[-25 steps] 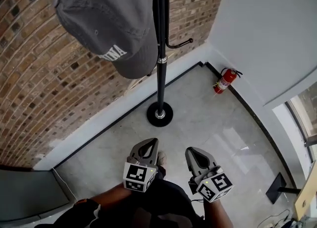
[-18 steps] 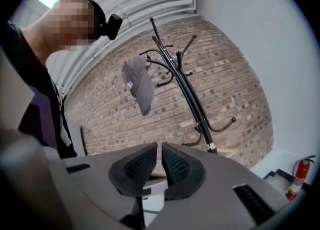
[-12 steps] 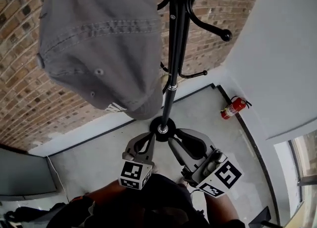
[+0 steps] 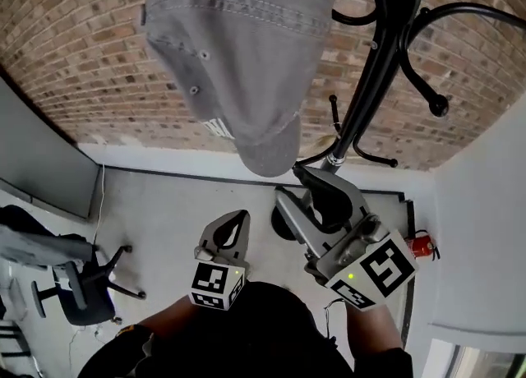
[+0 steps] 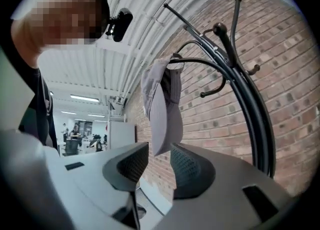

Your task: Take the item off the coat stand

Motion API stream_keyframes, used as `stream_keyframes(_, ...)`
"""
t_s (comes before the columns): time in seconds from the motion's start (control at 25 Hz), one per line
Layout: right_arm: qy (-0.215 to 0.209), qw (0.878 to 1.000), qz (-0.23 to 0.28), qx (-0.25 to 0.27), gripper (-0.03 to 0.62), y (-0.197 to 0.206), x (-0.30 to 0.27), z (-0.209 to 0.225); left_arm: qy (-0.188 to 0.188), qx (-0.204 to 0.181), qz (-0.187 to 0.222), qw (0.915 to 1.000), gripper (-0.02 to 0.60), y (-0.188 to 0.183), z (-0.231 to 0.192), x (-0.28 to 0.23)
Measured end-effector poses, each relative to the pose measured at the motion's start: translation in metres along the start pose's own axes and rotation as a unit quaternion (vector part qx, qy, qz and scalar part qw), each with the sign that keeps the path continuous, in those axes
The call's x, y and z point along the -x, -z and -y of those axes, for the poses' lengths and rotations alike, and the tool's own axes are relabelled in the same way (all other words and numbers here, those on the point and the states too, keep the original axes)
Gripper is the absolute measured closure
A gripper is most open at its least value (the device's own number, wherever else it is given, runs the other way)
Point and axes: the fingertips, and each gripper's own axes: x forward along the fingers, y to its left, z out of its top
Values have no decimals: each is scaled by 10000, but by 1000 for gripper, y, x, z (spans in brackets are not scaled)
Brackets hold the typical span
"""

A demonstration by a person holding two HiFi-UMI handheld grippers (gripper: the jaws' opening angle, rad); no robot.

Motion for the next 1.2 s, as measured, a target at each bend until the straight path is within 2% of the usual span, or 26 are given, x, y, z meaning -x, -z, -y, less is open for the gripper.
stream_keyframes(0.16, -744, 9972, 15, -50, 476, -15, -7, -7, -699, 147, 99, 9974, 555, 2, 10, 33)
stream_keyframes(0.28, -1165, 9928, 94, -245, 476, -18, -12, -12, -1209, 219, 186, 9923, 555, 6, 15, 61)
stream_keyframes(0.4, -1474, 9885, 134, -316, 476, -17, -19, -23, -1676, 339, 202, 9851, 555, 14, 17, 91)
stream_keyframes(0.52, -1645, 9857, 195, -307, 477, -17, -25, -34, -1982, 427, 218, 9790, 555, 21, 18, 118)
stream_keyframes(0.64, -1576, 9870, 187, -237, 477, -15, -33, -40, -2086, 400, 305, 9767, 555, 21, 16, 136)
stream_keyframes(0.84, -1373, 9904, 162, -93, 479, -14, -37, -47, -2040, 370, 427, 9773, 555, 15, 9, 152)
stream_keyframes(0.88, -1308, 9913, 151, -30, 489, -15, -36, -48, -2005, 361, 444, 9780, 555, 13, 8, 154)
stream_keyframes(0.92, -1254, 9920, 145, 18, 534, -15, -36, -49, -1968, 357, 456, 9787, 555, 13, 6, 155)
stream_keyframes(1.0, -1185, 9928, 150, 54, 555, -17, -35, -55, -1911, 371, 458, 9798, 555, 13, 3, 159)
stream_keyframes(1.2, -977, 9946, 343, 88, 562, -27, -27, -68, -1759, 398, 526, 9822, 555, 17, -4, 171)
